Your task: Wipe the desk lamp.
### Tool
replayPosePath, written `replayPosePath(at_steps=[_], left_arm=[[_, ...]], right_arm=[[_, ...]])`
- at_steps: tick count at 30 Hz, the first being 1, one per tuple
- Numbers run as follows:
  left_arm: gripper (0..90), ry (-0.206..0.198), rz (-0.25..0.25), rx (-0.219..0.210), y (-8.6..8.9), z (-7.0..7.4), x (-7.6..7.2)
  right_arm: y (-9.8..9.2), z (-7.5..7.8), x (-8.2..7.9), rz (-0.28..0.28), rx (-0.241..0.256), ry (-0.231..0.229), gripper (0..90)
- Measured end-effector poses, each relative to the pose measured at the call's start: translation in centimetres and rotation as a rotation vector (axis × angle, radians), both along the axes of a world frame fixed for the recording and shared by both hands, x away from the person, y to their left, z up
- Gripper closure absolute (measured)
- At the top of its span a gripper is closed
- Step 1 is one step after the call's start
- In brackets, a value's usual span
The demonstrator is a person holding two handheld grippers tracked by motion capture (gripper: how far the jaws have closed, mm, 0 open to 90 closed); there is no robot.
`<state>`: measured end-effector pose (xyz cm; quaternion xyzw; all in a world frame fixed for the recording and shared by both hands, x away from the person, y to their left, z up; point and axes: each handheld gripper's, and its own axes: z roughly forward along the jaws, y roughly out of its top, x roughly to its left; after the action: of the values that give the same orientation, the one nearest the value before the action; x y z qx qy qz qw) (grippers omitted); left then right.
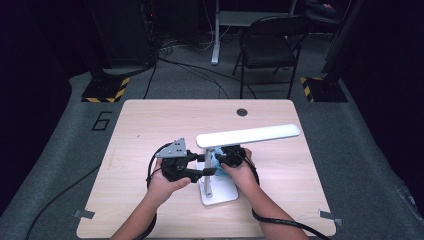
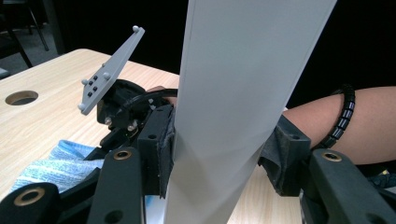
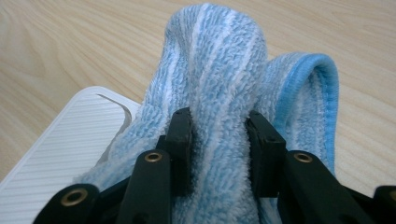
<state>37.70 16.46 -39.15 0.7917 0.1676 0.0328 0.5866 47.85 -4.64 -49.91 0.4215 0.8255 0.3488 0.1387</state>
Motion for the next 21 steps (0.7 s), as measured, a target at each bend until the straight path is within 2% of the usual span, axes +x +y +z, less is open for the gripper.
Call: replayPosePath(at_steps=[2, 3, 4, 7, 8, 9, 10, 12, 13, 14, 15, 16, 17, 18, 21], left_arm=[[49.8, -0.002, 0.001, -0.003, -0.1, -0.1, -0.1], [49.8, -0.001, -0.003, -0.001, 0.0, 0.0, 0.0], [49.9, 0.0, -0.004, 0.0, 0.0, 0.0, 0.0], [49.9, -0.005, -0.01, 0.003, -0.1, 0.0, -0.1], [49.9, -0.009, -0.007, 0.005, -0.1, 0.0, -0.1], [49.9, -0.008, -0.005, 0.006, 0.0, 0.0, -0.2], [50.0, -0.008, -0.005, 0.006, 0.0, 0.0, -0.2], [49.9, -0.001, -0.002, 0.004, 0.0, 0.0, -0.2], [49.9, -0.007, -0.006, 0.007, 0.0, 0.0, -0.1], [49.9, -0.006, -0.005, 0.007, 0.0, 0.0, -0.2], [49.9, -0.002, -0.004, 0.003, 0.0, 0.0, -0.2], [49.9, -0.002, -0.004, 0.003, 0.0, 0.0, -0.2], [49.9, -0.004, -0.006, 0.004, 0.0, 0.0, -0.1], [49.9, -0.004, -0.006, 0.004, 0.0, 0.0, -0.1], [49.8, -0.005, -0.006, 0.005, 0.0, -0.1, -0.1]], right_arm=[[0.0, -0.2, -0.3, -0.009, 0.016, -0.033, 65.8], [0.0, -0.1, -0.6, -0.009, 0.001, -0.02, 66.0], [0.0, 0.0, -0.9, 0.005, -0.019, -0.031, 66.2], [-0.1, 0.0, -2.1, 0.03, -0.026, -0.054, 66.9], [-0.1, 0.0, -2.4, 0.035, -0.022, -0.044, 66.9], [-0.1, 0.0, -3.2, 0.056, -0.03, -0.057, 67.0], [-0.1, 0.0, -3.2, 0.056, -0.03, -0.057, 67.0], [-0.1, -0.1, -4.3, 0.072, -0.044, -0.073, 67.3], [-0.4, -0.3, -5.6, 0.086, -0.031, -0.085, 67.4], [-0.4, -0.3, -5.6, 0.086, -0.031, -0.085, 67.4], [-0.9, -0.4, -6.9, 0.09, -0.012, -0.08, 67.4], [-0.9, -0.4, -6.9, 0.09, -0.012, -0.08, 67.4], [-1.3, -0.5, -8.2, 0.107, -0.006, -0.086, 67.4], [-1.3, -0.5, -8.2, 0.107, -0.006, -0.086, 67.4], [-1.9, -0.6, -10.2, 0.137, -0.004, -0.085, 67.4]])
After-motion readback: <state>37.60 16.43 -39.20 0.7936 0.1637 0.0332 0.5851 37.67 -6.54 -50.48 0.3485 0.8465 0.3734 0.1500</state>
